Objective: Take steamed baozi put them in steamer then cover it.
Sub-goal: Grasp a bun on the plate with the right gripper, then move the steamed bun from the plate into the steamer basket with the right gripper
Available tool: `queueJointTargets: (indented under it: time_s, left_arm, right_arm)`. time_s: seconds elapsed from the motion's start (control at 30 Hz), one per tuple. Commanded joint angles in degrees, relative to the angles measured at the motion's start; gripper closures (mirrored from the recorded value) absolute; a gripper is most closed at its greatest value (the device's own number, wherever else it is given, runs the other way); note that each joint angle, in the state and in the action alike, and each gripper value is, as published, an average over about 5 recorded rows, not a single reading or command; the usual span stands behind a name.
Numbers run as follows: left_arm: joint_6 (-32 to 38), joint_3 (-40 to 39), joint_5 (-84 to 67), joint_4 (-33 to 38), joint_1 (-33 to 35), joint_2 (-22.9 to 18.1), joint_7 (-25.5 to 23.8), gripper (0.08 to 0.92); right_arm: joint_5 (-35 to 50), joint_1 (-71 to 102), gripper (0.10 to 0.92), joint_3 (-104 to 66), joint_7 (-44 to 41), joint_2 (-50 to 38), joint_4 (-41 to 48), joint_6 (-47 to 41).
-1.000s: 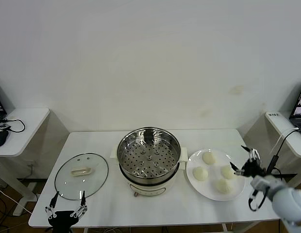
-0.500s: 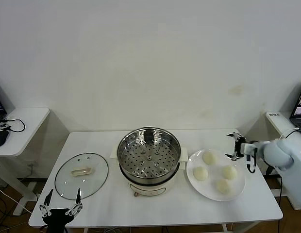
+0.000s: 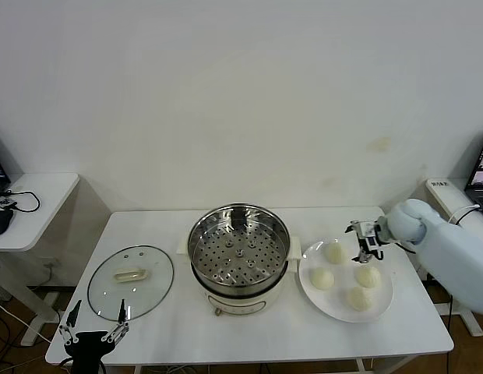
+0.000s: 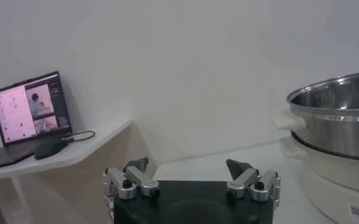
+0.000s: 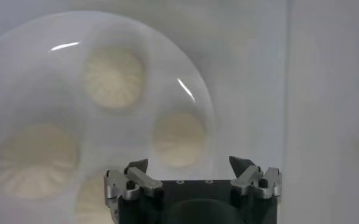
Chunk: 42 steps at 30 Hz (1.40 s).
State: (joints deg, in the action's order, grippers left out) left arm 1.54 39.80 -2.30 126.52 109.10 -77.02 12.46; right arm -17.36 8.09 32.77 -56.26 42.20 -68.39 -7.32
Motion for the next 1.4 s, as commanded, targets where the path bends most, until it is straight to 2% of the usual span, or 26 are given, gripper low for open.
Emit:
queueJointTargets:
  time_s: [0.03,0.5,0.77,1.07,1.23,1.4]
  left_arm:
    - [-0.04,0.09,0.07,0.03,-0.01,-0.01,-0.04,0.177]
    - [0.12,0.4,0.17,0.58,0.47,-0.45,-0.26,0.177]
    - [0.14,0.45,0.17,0.69,0.56,-0.42,-0.3,0.177]
    - [0.32,0.38,0.23,0.77,0.71,-0.53,-0.2,0.177]
    - [0.36,0.35,0.24,0.9,0.8,-0.58,-0.17,0.177]
    - [0.34,0.26,0.21,0.88,0.74,-0.55,-0.17,0.177]
  right_arm:
    - [-1.23,-3.93,0.203,5.98,-0.39,4.39,5.9,-0.03]
    - [-5.36,-1.08,0.222,2.81,1.54,7.99,10.65,0.47]
    - [-5.5,-0.67,0.282,2.67,1.63,8.33,10.5,0.31]
    - [-5.47,-0.61,0.386,2.6,1.54,8.29,10.22,0.45]
    - [-3.84,-2.61,0.389,3.25,0.81,6.76,8.0,0.33]
    - [2.26,-7.8,0.389,6.64,-0.24,2.26,1.47,-0.92]
